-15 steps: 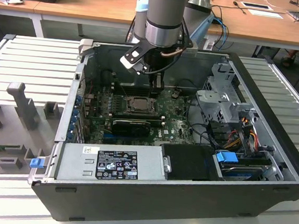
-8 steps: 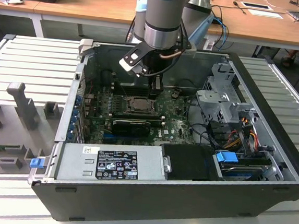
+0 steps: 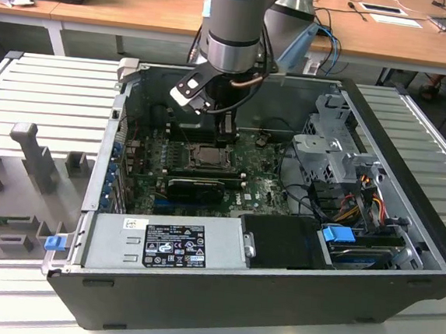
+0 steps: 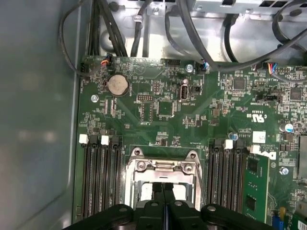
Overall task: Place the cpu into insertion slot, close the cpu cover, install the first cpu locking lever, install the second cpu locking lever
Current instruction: 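Close the cpu cover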
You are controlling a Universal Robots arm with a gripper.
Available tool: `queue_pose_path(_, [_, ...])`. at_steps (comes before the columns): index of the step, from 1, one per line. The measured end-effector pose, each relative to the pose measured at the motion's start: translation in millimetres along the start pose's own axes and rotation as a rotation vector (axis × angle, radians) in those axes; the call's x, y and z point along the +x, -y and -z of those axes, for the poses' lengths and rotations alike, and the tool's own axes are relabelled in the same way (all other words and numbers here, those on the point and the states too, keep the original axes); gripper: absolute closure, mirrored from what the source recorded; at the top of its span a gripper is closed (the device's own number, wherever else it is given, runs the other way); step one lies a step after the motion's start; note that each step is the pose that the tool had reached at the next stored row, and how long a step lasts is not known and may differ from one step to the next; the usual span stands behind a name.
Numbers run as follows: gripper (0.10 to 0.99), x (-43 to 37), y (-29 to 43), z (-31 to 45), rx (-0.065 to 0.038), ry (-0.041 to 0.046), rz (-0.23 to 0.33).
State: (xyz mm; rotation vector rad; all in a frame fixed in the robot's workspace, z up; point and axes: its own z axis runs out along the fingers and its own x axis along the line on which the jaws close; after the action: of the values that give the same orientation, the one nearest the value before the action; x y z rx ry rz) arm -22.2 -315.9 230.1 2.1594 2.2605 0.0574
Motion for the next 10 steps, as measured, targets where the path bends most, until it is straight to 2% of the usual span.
queue_pose_path(5, [0.980, 0.2, 4.5, 0.2, 0.000, 0.0000, 0.000])
queue_pose_path(10, [0.980, 0.5, 12.3, 0.5, 0.000, 0.0000, 0.000])
